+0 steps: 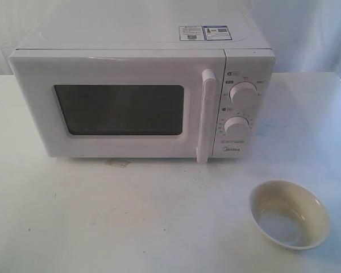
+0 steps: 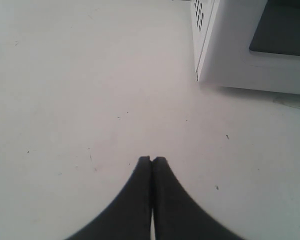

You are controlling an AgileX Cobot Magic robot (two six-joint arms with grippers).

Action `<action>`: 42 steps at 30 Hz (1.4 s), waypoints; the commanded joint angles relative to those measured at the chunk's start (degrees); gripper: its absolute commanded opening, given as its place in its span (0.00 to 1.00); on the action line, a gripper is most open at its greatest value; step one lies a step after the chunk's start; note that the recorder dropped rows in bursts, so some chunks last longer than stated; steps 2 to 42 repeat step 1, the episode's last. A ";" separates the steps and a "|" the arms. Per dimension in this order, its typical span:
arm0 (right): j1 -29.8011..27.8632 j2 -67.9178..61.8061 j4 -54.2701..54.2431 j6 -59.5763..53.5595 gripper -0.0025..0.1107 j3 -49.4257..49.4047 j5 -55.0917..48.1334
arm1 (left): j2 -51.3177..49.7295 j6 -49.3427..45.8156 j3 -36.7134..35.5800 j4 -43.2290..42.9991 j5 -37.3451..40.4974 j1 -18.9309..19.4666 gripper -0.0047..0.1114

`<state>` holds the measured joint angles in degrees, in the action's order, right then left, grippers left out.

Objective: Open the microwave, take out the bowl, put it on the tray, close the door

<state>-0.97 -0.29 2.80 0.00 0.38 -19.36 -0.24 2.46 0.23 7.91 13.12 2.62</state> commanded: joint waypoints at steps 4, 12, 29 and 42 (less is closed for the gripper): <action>-0.24 0.29 0.01 0.00 0.02 -0.38 0.16 | 0.24 0.33 -0.23 0.20 -0.28 0.20 0.04; -0.24 0.29 0.01 0.00 0.02 -0.38 0.16 | 0.24 0.33 -0.23 0.20 -0.28 0.20 0.04; -0.24 0.29 0.01 0.00 0.02 -0.38 0.16 | 0.24 0.33 -0.23 0.20 -0.28 0.20 0.04; -0.24 0.29 0.01 0.00 0.02 -0.38 0.16 | 0.24 0.33 -0.23 0.20 -0.28 0.20 0.04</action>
